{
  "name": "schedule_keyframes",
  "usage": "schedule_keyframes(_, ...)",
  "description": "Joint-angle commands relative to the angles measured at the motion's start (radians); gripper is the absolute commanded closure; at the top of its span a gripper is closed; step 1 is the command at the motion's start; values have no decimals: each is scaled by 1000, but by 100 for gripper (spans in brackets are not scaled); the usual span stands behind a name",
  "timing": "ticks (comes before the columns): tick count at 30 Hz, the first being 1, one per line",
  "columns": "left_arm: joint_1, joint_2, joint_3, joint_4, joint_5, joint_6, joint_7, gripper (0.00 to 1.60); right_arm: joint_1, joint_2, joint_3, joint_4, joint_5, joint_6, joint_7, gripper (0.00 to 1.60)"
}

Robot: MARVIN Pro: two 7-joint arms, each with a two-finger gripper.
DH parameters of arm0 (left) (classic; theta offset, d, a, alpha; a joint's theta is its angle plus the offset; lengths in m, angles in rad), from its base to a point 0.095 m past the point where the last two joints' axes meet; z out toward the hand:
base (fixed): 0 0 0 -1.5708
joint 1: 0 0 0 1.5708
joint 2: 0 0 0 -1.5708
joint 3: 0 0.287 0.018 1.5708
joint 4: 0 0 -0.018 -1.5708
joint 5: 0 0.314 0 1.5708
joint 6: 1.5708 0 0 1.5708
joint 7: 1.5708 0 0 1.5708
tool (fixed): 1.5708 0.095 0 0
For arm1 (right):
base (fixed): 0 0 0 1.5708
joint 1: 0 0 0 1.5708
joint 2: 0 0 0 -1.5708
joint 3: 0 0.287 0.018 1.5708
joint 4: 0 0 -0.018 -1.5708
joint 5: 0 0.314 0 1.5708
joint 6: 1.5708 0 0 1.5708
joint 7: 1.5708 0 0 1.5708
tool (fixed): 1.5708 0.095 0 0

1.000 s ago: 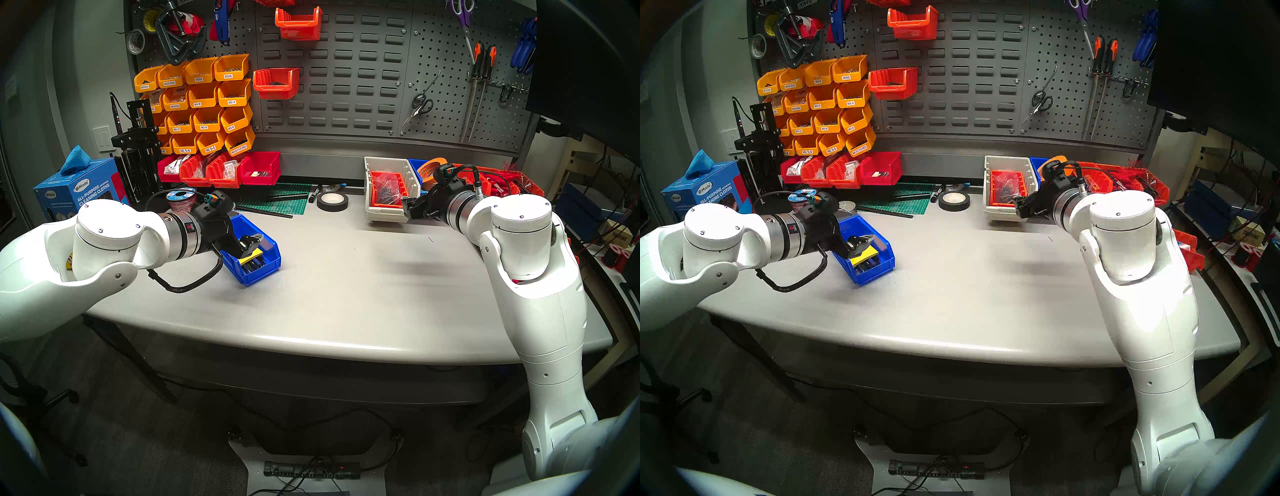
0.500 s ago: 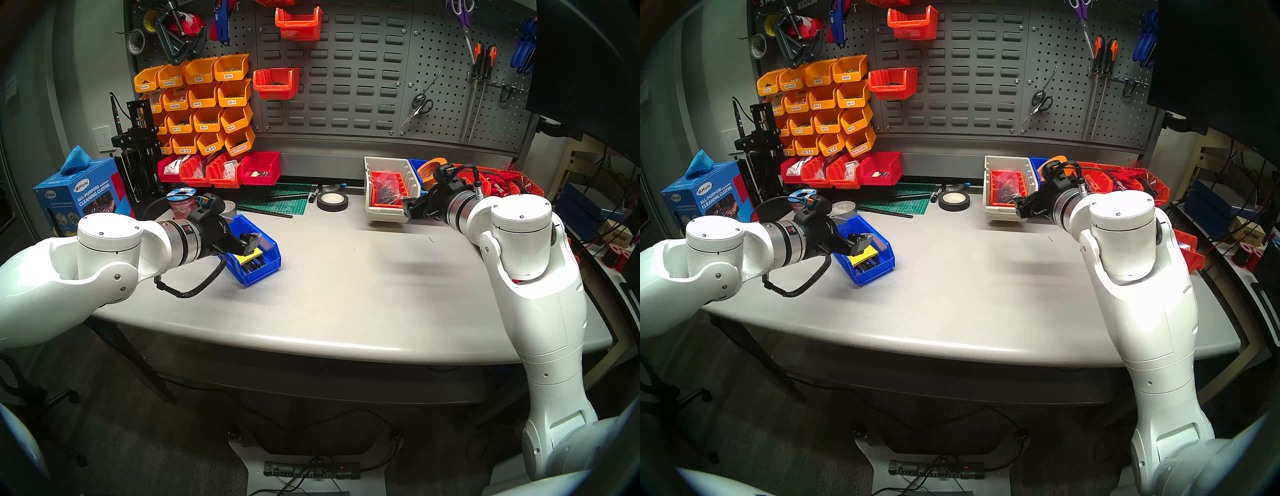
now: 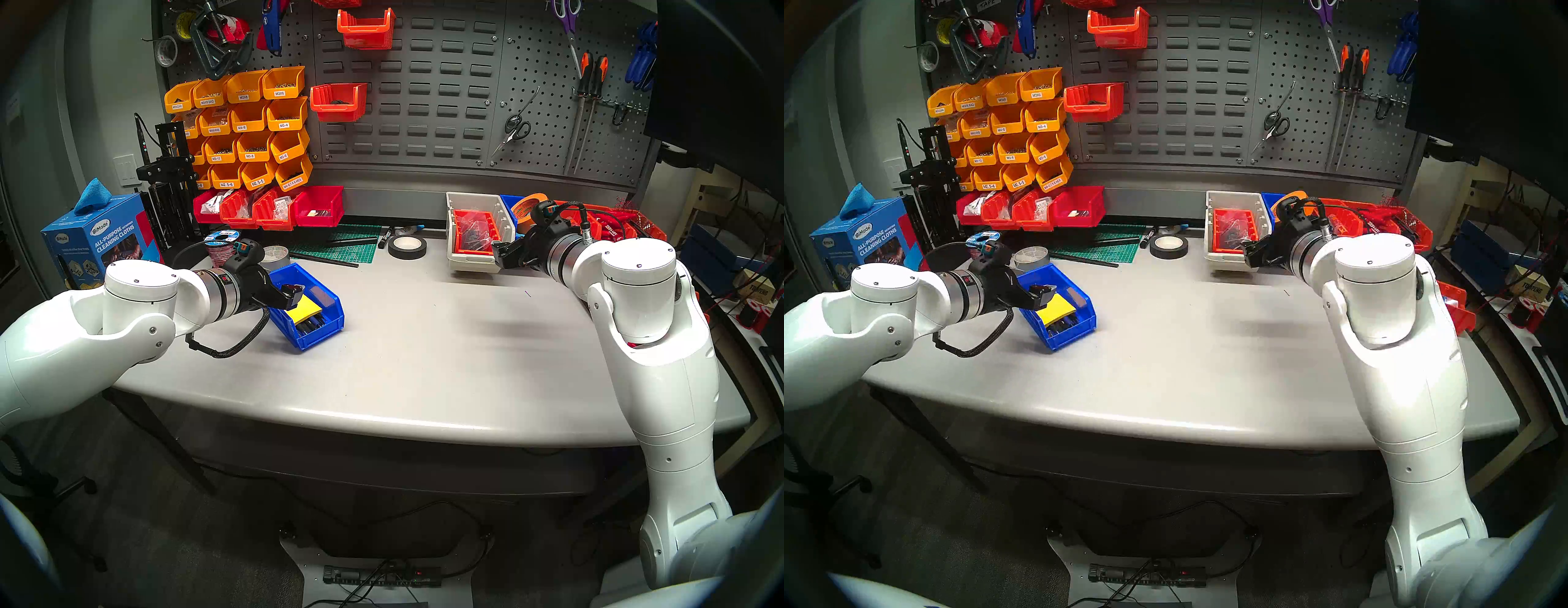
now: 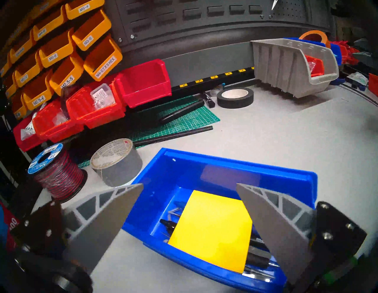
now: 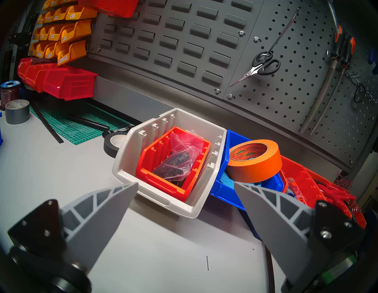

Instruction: Hang all the unorganized tool boxes onto the wall

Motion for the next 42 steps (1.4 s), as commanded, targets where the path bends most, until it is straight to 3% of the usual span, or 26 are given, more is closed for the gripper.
schedule_keyframes(1, -22, -9, -18, 5, -3, -2, -5, 0, 13, -2, 2, -10, 2, -3, 1, 0)
schedule_keyframes(24, -52, -78, -6, 62, 78, 34, -62, 0, 13, -2, 2, -10, 2, -3, 1, 0)
schedule_keyframes(42, -84, -110, 5, 160, 188, 48, -178, 0, 13, -2, 2, -10, 2, -3, 1, 0)
